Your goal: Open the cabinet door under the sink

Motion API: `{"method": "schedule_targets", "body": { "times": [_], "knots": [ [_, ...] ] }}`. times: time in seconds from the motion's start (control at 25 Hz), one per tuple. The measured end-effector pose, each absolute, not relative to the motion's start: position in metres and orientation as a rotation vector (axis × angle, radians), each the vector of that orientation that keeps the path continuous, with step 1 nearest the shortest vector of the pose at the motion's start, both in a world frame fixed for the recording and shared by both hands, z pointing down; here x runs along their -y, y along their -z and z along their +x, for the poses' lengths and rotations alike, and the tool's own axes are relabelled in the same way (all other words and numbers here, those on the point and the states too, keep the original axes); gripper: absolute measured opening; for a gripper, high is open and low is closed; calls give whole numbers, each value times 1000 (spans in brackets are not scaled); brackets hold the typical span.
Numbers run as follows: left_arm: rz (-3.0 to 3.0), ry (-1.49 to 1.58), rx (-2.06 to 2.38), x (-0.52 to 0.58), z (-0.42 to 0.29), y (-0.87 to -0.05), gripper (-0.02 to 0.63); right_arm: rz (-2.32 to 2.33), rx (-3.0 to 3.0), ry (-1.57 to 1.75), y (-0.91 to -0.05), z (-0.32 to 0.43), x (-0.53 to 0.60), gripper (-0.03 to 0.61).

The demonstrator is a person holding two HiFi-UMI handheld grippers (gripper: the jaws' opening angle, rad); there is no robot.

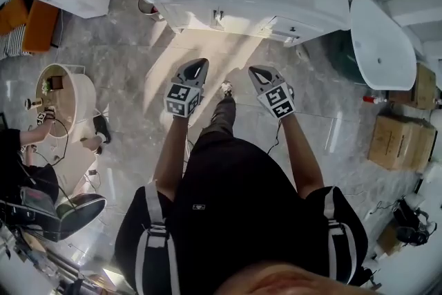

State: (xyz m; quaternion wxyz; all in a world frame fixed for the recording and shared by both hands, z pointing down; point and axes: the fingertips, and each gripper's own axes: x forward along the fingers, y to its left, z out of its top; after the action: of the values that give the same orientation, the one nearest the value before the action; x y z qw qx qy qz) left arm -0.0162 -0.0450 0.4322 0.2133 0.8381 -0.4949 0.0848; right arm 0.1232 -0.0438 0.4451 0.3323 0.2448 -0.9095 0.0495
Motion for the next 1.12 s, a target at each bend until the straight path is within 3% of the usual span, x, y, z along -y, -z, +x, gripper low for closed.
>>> {"method": "schedule_targets", "body": {
  "times": [0.44,1.12],
  "knots": [
    [2189,-279,1464,148,0,-542,17,528,2382,-253,-515,109,165,60],
    [2099,-324,1571,272,11,-711,17,455,2373,-347,-662,97,250,60]
  ]
}}
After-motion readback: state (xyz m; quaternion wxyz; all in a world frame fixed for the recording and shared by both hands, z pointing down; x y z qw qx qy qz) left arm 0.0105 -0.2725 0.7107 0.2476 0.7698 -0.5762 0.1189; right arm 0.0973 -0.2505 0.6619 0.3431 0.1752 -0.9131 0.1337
